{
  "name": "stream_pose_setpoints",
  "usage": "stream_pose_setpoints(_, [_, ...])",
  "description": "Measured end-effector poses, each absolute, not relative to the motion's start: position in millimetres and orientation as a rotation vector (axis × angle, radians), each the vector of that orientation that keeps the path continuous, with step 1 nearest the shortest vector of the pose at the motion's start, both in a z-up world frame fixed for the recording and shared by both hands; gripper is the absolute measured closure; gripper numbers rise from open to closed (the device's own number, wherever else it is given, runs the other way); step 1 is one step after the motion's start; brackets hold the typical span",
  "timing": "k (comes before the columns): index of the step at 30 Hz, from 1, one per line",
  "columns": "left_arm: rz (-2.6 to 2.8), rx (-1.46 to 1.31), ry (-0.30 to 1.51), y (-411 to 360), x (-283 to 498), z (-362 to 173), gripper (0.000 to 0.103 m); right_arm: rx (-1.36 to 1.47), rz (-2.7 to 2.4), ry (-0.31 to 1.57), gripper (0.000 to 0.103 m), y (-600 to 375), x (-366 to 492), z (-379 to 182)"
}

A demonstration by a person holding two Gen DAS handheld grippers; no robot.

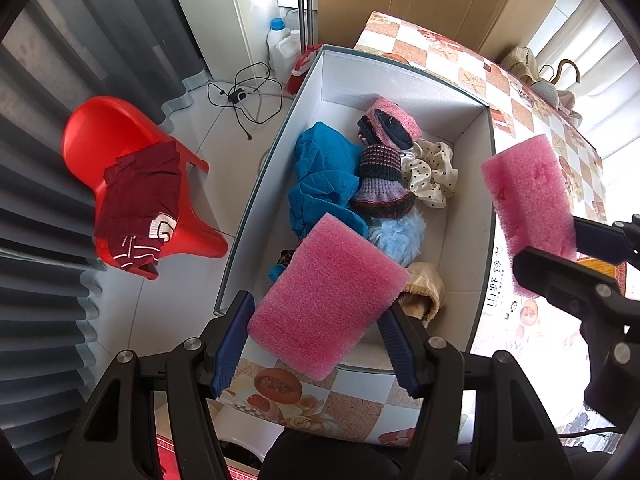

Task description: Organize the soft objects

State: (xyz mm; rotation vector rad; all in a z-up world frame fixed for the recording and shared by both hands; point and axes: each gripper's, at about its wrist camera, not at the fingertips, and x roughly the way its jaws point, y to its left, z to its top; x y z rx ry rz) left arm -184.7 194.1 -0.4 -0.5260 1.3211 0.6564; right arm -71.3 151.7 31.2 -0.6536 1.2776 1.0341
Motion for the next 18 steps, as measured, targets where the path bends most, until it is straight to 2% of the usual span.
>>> stream_pose_setpoints(18, [0.648, -0.511, 1.344, 184.8, -191.1, -5.8, 0.037, -0.656, 1.039, 1.296, 0.059, 149.4, -73.8, 28.0])
